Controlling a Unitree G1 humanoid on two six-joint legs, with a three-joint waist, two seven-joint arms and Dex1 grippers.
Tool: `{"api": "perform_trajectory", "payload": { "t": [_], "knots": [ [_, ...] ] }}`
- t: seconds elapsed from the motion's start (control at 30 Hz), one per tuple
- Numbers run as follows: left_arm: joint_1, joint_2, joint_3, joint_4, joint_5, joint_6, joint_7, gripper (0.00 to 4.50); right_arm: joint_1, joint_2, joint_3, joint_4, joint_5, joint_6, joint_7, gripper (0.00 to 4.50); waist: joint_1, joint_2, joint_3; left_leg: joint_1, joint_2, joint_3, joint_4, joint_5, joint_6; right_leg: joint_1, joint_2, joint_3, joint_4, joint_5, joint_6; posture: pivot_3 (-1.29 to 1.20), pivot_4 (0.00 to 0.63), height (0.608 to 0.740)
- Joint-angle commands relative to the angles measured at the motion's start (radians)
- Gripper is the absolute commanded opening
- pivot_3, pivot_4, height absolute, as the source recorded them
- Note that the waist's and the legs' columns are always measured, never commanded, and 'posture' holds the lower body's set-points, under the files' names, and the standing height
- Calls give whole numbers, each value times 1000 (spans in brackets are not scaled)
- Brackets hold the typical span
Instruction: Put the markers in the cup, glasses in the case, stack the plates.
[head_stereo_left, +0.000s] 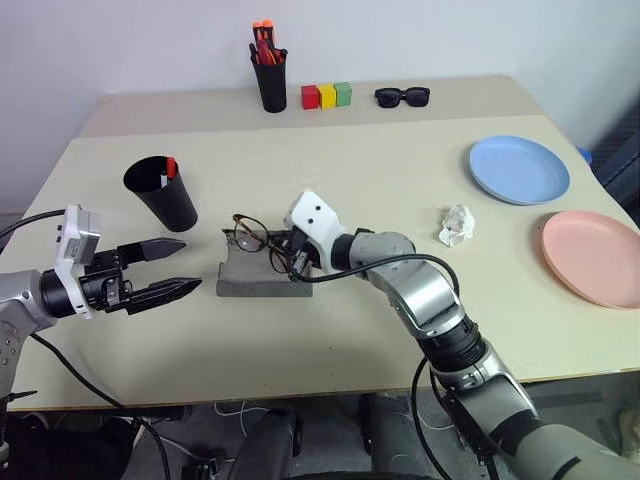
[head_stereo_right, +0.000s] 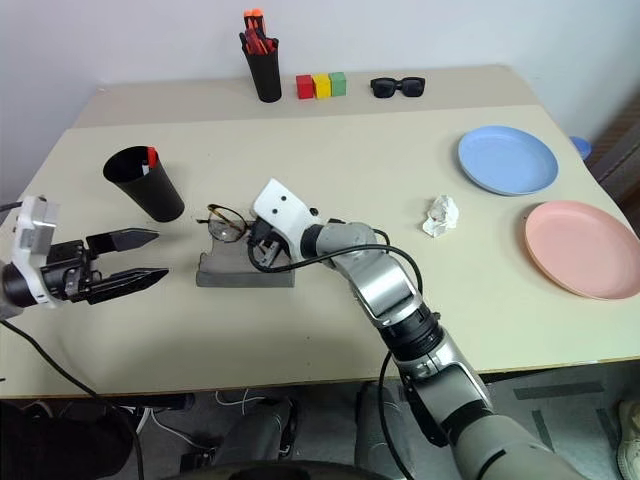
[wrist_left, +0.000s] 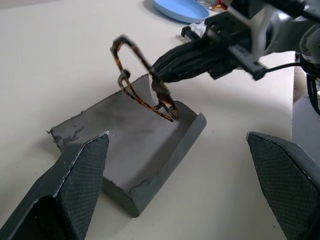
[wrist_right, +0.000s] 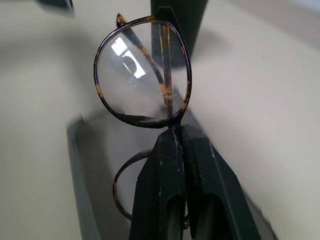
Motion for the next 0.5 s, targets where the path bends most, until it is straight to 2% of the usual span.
{"api": "perform_trajectory", "payload": {
  "t": [0.03, 0.27, 0.43, 0.5],
  "knots": [
    [-1, 3, 13, 16, 11, -42, -20, 4500, -10, -45, 28, -51, 4, 49, 35, 45, 0, 0, 0, 0, 0, 0, 0, 0, 0, 0, 0, 0, 0, 0, 0, 0, 150, 740],
    [-16, -1, -9, 60, 30, -88, -42, 4500, -7, -154, 83, -69, -24, 75, 81, 45, 3, -1, -1, 0, 1, 3, 0, 0, 0, 1, 1, 0, -1, 0, 0, 0, 150, 740],
    [-20, -6, -18, 80, 44, -115, -50, 4500, -33, -192, 102, -80, -44, 77, 83, 45, 5, -1, -1, 1, 1, 2, 0, 0, 0, 1, 1, 0, -1, 0, 0, 0, 150, 740],
    [-24, -7, -19, 96, 55, -133, -57, 4500, -35, -153, 74, -62, -21, 96, 59, 45, 5, -1, -1, 1, 1, 3, 0, 0, 0, 1, 1, 0, -1, 0, 0, 0, 150, 740]
  ]
}}
